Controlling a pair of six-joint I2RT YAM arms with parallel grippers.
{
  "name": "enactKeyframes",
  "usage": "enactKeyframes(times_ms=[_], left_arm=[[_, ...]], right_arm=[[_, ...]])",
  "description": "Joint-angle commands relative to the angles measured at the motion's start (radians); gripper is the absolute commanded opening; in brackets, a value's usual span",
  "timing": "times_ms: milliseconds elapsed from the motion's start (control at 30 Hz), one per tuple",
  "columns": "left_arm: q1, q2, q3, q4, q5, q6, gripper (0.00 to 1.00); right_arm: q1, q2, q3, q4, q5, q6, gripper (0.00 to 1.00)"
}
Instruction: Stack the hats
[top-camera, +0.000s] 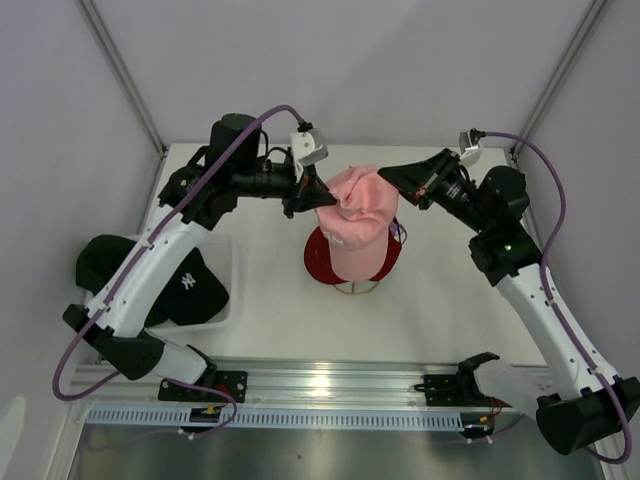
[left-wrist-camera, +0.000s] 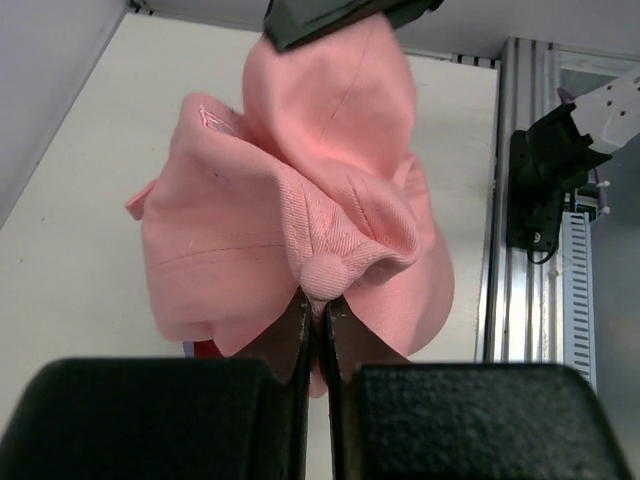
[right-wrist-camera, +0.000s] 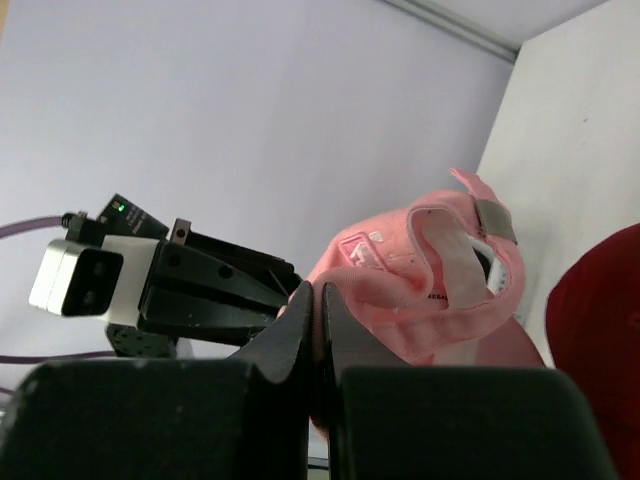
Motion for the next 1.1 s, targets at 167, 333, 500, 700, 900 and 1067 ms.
enactKeyframes(times_ms=[167,333,500,700,900,1067], left_arm=[[-0.010,0.144,0.178,-0.230,-0.281,-0.153,0.01],[-0.010,0.179,0.189,-0.226,-0.285,-0.172,0.01],[-0.010,0.204,0.232,-0.247,-0.284,-0.114,0.01],[-0.013,0.262,0.342,-0.308,-0.276,-0.014,0.02],[-0.032,0.307,0.484,-0.371,-0.307,0.043,0.02],[-0.070,0.300,0.513,-0.408,-0.315,0.132,0.03]], right_arm=[[0.000,-0.111,-0.012,-0.148,0.043,-0.230,0.00],[0.020,-0.251,-0.171,-0.203,0.102,-0.271,0.00],[0.023,-0.332,-0.269,-0.231,0.118,-0.310,0.00],[0.035,-0.330,-0.343,-0.263,0.130,-0.406,0.00],[0.046,-0.338,-0.395,-0.273,0.124,-0.479,0.00],[0.055,-0.347,-0.397,-0.253,0.131,-0.515,0.00]])
